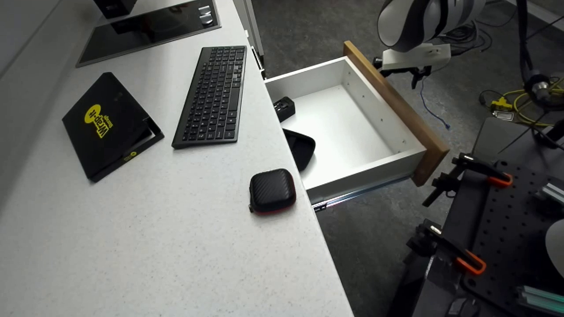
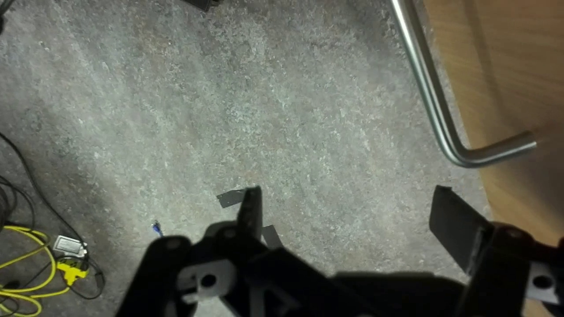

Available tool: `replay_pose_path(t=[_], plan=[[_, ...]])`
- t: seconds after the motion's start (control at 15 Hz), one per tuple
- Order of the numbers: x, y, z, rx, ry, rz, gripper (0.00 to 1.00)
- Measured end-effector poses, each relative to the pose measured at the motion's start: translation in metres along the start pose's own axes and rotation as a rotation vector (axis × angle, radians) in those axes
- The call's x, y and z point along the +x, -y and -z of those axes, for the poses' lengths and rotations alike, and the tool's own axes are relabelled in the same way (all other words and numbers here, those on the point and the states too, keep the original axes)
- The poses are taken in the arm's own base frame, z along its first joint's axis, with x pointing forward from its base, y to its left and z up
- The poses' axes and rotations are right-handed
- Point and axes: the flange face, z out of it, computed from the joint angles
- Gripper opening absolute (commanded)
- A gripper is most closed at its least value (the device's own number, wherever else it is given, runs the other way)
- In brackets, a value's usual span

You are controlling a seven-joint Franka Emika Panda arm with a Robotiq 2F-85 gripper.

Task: Close the open drawer

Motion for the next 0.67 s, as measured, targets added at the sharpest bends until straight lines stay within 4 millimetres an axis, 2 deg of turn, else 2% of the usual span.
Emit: replay_pose_path(t=[0.2, 0.47, 0.67], plan=[[-0.021, 0.032, 0.006, 0.048, 0.023, 0.097, 1.00], [-0.051, 0.078, 0.026, 0.121, 0.033, 0.195, 1.00], [-0.065, 0.097, 0.040, 0.150, 0.044, 0.221, 1.00]])
